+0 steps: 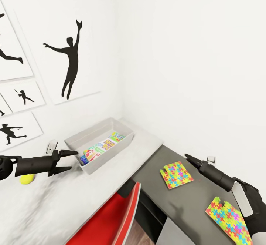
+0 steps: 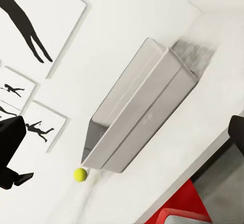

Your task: Put all the toys in the child's room - the three board games (two on the bed and one on the table), the two jigsaw puzzles on the table, and the tennis ball on the table - inside the toy box on the table in the child's room.

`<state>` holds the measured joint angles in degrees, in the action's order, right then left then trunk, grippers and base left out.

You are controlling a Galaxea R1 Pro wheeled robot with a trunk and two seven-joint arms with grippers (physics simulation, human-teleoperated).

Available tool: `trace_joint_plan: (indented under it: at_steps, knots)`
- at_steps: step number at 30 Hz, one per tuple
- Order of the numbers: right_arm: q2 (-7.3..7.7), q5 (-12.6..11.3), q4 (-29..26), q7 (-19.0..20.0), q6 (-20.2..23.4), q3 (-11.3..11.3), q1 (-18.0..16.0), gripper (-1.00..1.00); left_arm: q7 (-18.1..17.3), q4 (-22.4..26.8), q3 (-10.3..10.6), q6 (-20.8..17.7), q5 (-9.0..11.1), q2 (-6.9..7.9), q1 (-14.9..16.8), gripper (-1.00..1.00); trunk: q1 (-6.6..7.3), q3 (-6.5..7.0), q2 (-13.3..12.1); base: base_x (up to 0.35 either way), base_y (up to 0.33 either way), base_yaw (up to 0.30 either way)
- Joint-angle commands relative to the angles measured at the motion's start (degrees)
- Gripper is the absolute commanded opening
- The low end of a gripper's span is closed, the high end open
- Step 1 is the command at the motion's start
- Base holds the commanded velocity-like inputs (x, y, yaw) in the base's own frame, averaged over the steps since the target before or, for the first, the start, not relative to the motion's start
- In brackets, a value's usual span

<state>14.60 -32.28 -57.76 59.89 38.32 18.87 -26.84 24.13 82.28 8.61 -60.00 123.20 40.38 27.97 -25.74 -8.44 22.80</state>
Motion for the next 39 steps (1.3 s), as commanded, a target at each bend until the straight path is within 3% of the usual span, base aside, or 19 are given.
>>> trace_joint_plan:
  at_steps: [1,30,39]
  knots:
    - [0.00,-0.2,0.0,0.0,0.4,0.0,-0.1,1.00,0.5,0.0,0.1,0.0,0.6,0.03,0.1,1.00,-0.04,-0.03,0.1,0.000,0.000,-0.090]
    - [-0.09,-0.2,0.1,0.0,0.3,0.0,-0.1,1.00,0.5,-0.1,0.0,0.0,0.6,0.05,0.1,1.00,-0.04,2.50,0.1,0.000,0.000,-0.084]
    - [0.03,-0.3,0.1,0.2,0.4,0.1,-0.1,1.00,0.6,-0.3,0.1,0.0,0.5,0.00,0.1,1.00,-0.04,2.72,0.1,0.000,0.000,-0.015]
